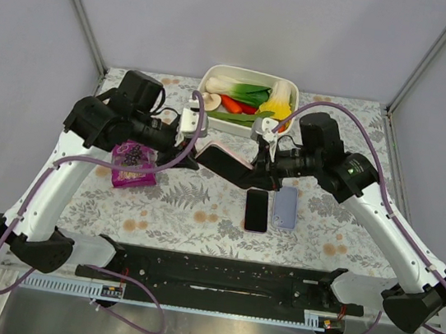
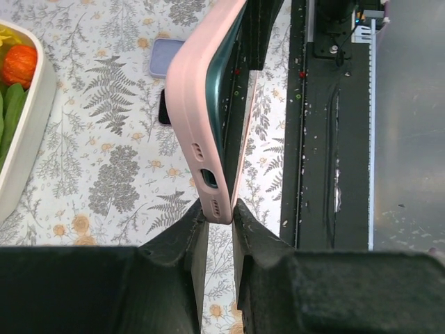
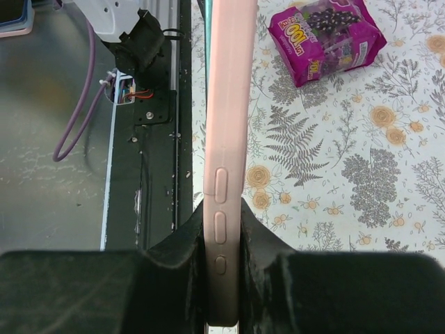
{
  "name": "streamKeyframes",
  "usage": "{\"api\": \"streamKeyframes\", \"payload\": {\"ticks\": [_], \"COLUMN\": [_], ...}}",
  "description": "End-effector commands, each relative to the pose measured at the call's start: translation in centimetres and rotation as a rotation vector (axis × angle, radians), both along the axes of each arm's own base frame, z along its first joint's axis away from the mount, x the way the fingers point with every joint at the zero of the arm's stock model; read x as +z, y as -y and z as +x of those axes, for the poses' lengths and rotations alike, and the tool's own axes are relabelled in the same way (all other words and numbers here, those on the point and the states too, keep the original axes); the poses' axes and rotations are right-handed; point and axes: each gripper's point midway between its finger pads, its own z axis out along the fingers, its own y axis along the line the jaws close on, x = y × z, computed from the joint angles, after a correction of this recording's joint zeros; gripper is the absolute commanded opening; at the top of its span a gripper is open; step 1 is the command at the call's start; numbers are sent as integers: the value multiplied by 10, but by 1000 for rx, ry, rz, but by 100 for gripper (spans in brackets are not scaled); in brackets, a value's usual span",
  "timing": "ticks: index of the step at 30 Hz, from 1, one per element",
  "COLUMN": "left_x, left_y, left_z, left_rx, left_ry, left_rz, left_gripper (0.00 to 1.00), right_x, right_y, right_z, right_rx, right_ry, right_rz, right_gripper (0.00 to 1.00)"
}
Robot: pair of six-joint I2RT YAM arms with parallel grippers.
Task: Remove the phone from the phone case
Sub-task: Remove the phone case from the phone.
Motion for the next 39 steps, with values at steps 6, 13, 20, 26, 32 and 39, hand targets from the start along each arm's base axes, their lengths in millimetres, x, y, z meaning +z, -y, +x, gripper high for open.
{"api": "streamKeyframes", "payload": {"ticks": [6,13,20,26,32,39], "left_x": [32,31,28,35,32,33], "left_y": [11,16,24,32,40,43], "left_z": [-43,-57,-62,-65,-62,-56], "left_rx": [-200,-275,-339,-382,-393,-395], "left_ry": [34,20,-5,-30,-46,4], "left_rz": [-173,-208,-234,-272,-285,-278], "left_gripper": [0,0,0,0,0,0], "right_x": [26,25,25,16,19,23], "right_y": [-8,-15,-16,-16,-13,-13], "right_z": [-31,-43,-58,-65,-71,-76], "right_rx": [175,265,343,368,383,413], "right_ry": [-48,-169,-250,-276,-285,-322], "right_rz": [118,145,161,159,171,193], "right_gripper": [0,0,0,0,0,0]}}
